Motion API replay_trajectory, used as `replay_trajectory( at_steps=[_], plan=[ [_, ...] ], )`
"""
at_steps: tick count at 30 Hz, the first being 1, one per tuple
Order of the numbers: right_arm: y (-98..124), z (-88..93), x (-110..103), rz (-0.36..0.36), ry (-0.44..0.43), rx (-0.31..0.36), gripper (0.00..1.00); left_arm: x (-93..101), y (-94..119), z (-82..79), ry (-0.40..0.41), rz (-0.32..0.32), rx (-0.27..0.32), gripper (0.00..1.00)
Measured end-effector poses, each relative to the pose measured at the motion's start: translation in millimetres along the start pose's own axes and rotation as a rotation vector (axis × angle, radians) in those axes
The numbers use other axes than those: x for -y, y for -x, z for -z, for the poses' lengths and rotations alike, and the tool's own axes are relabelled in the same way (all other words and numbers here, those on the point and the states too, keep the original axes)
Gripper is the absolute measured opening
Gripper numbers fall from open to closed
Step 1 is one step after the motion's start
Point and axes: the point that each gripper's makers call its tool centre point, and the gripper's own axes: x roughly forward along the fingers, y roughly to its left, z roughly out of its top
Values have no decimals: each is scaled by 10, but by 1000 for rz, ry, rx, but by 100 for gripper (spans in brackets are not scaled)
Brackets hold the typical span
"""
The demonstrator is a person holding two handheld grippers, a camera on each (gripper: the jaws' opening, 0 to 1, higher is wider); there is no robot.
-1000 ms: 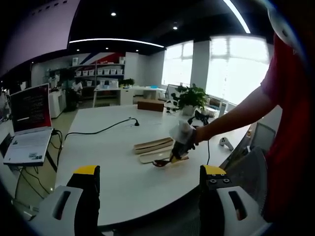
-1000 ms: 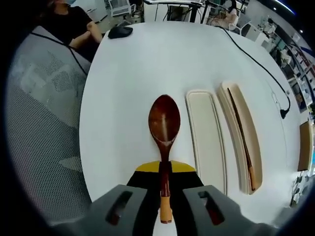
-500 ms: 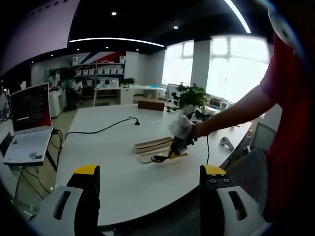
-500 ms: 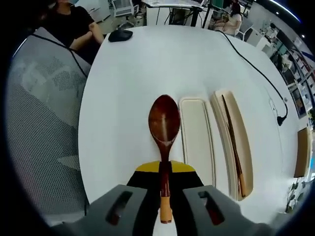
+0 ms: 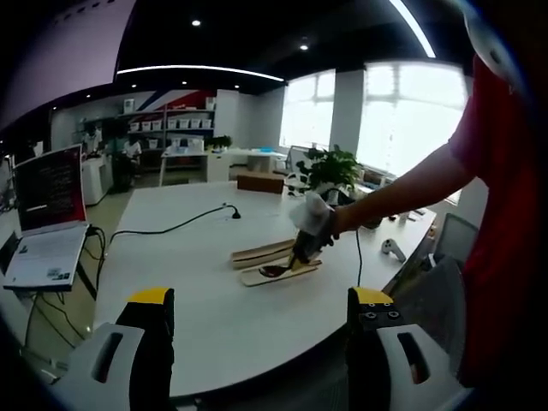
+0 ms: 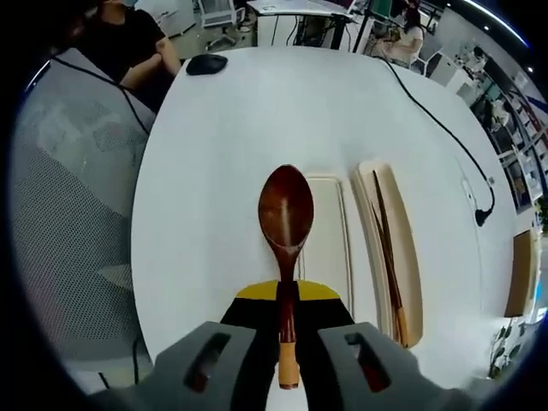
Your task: Arrange the utensils inside the cutlery case until each visible utensil rests in its matching compartment.
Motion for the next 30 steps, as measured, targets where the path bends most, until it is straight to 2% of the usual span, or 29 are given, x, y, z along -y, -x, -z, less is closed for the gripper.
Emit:
replay_trajectory(
  at_steps=[17,30],
  plan=[
    [73,-3,265,-6,37,-15,1,-44,-35,-7,0,0,-11,85],
    [110,-88,521,-7,33,-2,1,-77,-28,81,15,-14,-35,85]
  ],
)
